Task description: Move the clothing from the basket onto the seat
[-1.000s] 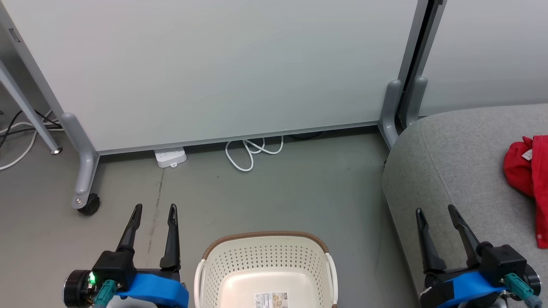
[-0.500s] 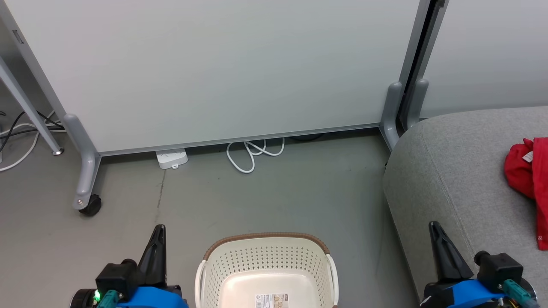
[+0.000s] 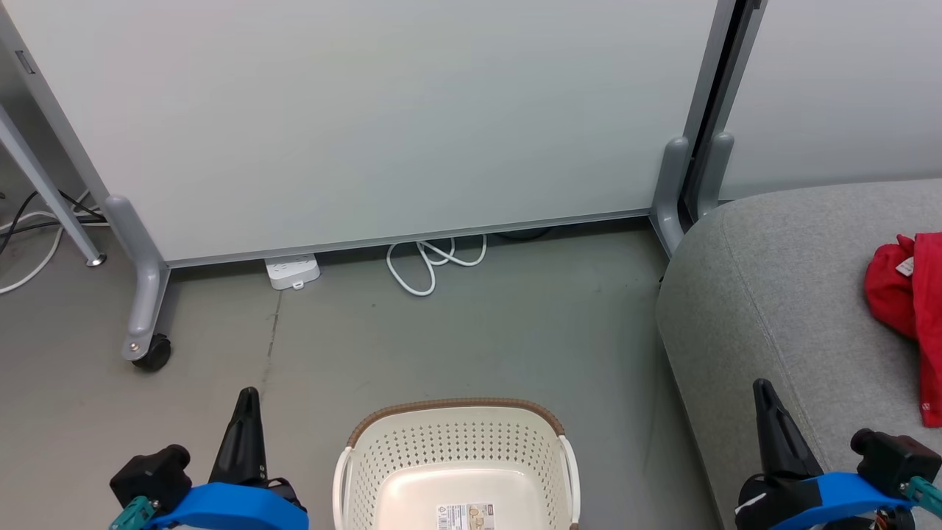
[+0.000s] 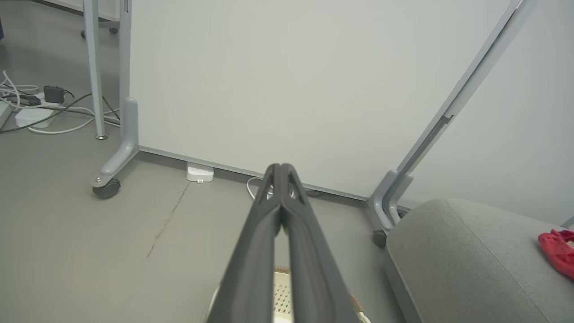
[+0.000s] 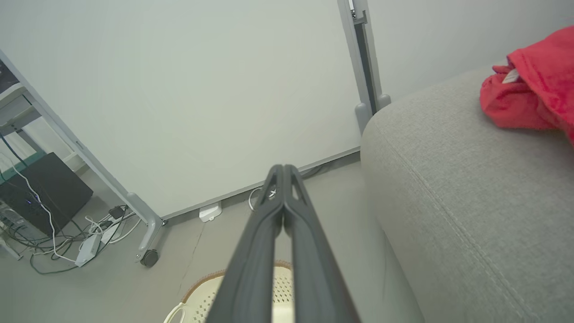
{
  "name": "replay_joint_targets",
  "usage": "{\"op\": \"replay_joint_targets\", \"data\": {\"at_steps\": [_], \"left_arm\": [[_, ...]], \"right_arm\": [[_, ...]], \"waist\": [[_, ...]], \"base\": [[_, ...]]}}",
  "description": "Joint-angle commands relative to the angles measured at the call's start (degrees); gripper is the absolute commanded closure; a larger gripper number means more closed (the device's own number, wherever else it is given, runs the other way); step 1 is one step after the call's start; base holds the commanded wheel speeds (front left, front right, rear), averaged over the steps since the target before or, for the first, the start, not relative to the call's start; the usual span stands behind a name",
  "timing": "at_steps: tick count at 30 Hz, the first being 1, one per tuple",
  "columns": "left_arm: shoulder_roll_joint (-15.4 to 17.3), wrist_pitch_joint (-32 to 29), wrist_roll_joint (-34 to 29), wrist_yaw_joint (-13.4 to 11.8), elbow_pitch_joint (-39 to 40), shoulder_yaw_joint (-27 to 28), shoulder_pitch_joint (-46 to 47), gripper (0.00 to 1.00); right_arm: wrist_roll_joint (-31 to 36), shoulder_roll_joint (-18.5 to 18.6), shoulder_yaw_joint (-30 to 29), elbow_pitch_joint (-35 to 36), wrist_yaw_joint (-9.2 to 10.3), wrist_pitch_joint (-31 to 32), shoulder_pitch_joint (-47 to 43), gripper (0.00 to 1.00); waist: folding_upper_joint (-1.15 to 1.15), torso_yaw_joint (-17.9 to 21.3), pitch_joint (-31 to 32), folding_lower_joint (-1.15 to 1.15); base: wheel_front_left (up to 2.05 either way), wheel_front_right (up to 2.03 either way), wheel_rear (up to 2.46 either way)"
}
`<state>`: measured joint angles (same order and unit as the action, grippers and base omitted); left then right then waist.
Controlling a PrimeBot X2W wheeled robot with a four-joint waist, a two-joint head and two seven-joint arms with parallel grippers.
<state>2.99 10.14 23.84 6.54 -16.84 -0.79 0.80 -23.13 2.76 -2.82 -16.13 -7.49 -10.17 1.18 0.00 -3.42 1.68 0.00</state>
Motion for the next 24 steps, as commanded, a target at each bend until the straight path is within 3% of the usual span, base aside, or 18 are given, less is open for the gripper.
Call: {"op": "replay_joint_targets", "data": {"at_steps": [1, 24], "left_arm": [[0.1, -0.5, 2.6, 0.1, 1.1, 0.5, 2.0, 1.00], [0.0, -5.3, 22.2, 0.4, 1.7, 2.5, 3.1, 1.00]], "right_arm": [[-2.7, 0.2, -0.3, 1.1, 0.00, 0.5, 1.7, 1.00], [-22.6, 0.2, -1.3, 1.5, 0.00, 5.3, 2.9, 1.00]], "waist": [[0.00, 0.1, 0.0, 0.00], [0.00, 0.7, -0.4, 0.00]], "base": [[0.00, 0.00, 0.00], [0.00, 0.00, 0.00]]}}
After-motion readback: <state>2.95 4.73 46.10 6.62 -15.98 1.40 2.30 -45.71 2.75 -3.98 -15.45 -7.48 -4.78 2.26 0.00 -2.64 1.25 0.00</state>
